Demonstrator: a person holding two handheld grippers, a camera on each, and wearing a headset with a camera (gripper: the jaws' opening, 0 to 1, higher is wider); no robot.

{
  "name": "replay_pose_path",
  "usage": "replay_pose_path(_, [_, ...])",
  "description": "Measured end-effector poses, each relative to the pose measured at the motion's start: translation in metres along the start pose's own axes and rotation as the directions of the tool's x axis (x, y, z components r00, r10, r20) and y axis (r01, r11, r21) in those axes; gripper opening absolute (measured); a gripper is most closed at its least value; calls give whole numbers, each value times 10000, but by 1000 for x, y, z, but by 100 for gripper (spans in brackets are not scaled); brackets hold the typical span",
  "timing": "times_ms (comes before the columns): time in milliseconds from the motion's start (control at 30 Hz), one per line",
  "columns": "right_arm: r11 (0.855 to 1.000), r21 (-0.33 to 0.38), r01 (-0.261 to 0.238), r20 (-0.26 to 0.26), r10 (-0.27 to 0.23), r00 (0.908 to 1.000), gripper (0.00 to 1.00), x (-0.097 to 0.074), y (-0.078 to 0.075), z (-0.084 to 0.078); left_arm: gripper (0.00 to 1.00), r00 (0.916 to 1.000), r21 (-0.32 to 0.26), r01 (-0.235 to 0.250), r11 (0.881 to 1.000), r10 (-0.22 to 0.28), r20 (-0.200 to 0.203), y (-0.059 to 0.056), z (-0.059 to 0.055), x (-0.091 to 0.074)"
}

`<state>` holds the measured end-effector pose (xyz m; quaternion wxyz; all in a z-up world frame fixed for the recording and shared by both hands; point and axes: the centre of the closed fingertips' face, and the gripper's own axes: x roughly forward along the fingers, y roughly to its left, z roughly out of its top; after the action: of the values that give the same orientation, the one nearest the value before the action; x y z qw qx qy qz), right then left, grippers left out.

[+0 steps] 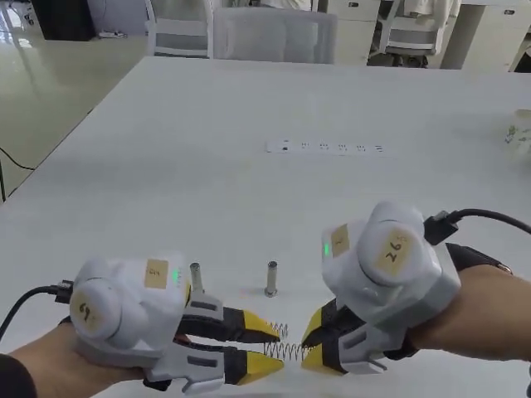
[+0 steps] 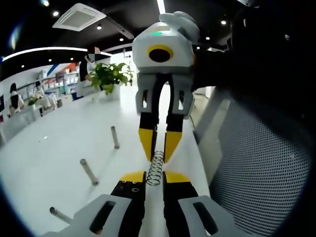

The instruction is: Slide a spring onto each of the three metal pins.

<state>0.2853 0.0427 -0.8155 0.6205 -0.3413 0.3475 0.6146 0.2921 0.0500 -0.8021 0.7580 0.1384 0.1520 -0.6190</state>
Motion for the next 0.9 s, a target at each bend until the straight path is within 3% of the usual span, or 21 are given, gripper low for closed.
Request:
replay_pose_path(567, [10000, 78, 8, 220, -10, 9998, 8, -13, 2, 9, 3, 9996, 463, 60, 9989, -48, -279, -3, -3, 2])
replay_pose_path(900, [9998, -66, 173, 649, -168, 9978, 8, -22, 4, 29, 2, 9997, 530, 80, 9986, -67, -244, -3, -2, 2])
